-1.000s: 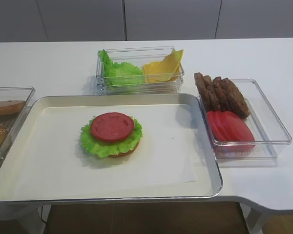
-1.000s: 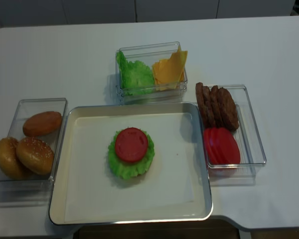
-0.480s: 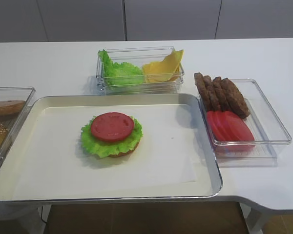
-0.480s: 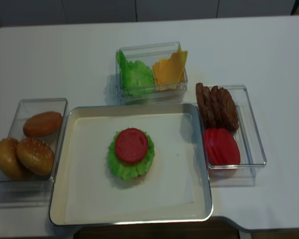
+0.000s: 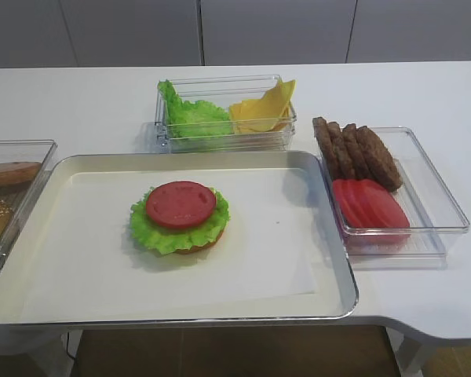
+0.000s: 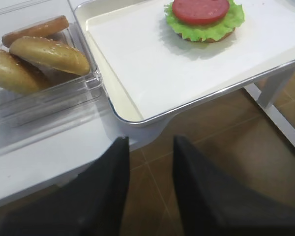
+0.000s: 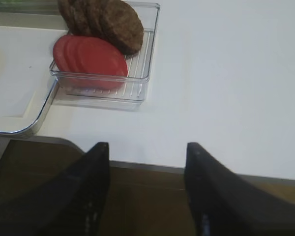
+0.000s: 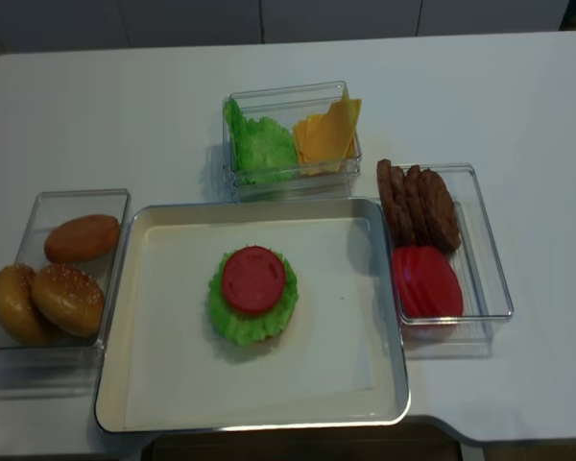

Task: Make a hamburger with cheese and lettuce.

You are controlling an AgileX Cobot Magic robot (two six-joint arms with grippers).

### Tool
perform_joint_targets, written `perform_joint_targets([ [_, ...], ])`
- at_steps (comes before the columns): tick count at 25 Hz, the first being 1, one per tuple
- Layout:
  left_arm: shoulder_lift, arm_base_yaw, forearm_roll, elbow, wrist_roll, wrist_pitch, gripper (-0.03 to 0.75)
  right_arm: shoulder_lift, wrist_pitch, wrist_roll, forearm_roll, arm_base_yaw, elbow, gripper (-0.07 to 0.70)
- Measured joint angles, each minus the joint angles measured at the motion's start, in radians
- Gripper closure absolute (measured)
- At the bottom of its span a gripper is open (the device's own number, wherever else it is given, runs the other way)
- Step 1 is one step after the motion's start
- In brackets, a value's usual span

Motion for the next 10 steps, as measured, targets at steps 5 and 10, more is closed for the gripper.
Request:
perform_joint_targets([
  [5, 0.0, 0.0, 0.0, 0.0, 0.0, 0.0, 0.484, 0.0, 0.001, 0.004, 0.006, 0.0, 0.003, 0.237],
  [10, 0.0, 0.0, 0.0, 0.0, 0.0, 0.0, 0.484, 0.0, 0.001, 0.004, 0.006, 0.0, 0.003, 0.237],
])
